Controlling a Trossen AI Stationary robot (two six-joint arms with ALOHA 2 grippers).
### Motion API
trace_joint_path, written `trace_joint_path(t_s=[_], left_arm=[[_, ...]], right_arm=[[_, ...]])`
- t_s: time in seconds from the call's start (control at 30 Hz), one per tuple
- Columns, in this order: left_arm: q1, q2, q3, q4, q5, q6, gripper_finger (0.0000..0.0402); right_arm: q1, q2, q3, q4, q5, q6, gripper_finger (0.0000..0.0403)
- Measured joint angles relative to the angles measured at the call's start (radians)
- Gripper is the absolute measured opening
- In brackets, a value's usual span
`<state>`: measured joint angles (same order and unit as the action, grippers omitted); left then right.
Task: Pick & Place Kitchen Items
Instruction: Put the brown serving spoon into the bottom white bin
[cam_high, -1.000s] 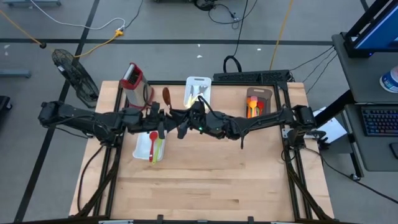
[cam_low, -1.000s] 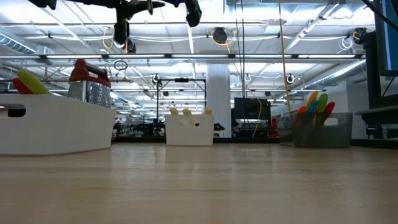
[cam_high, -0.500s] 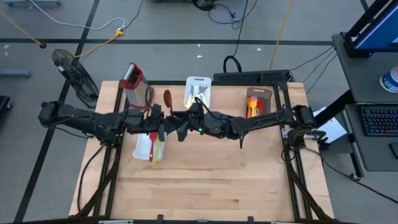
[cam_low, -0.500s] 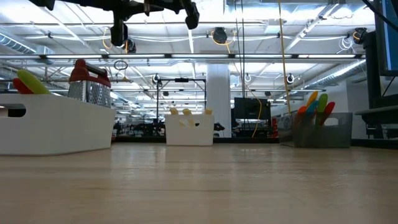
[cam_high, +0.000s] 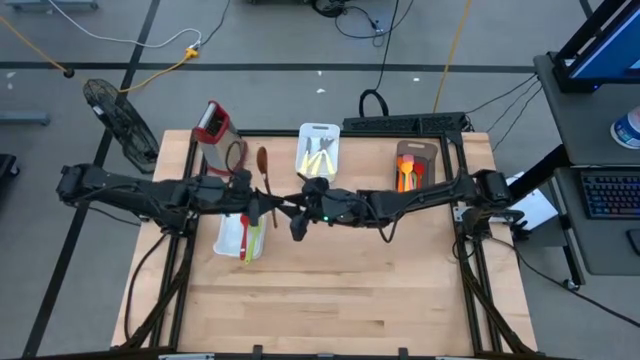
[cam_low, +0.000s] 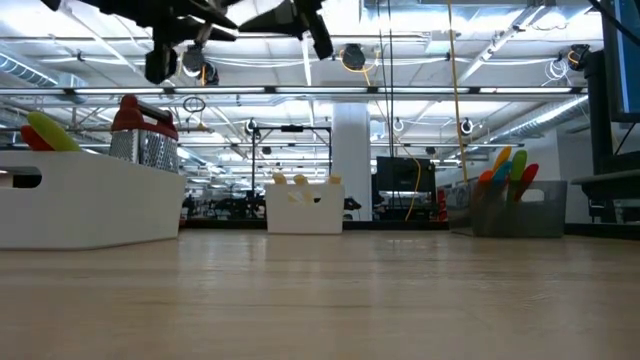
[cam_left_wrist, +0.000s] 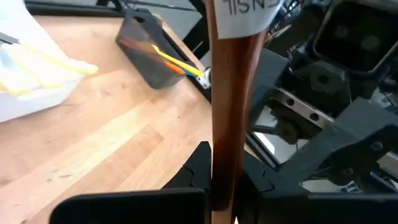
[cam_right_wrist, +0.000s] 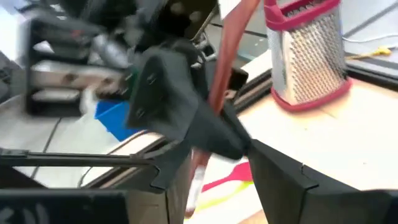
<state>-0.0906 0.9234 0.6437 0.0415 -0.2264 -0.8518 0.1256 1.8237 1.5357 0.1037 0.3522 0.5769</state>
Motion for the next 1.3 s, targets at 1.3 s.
trace_joint_path(t_s=[1.3], left_arm=[[-0.24,-0.245,0.0,-0.618,0.264,-0.85,0.0021]], right_arm=[[0.016,-0.462,-0.374,-0.132,-0.035,-0.329,0.001]])
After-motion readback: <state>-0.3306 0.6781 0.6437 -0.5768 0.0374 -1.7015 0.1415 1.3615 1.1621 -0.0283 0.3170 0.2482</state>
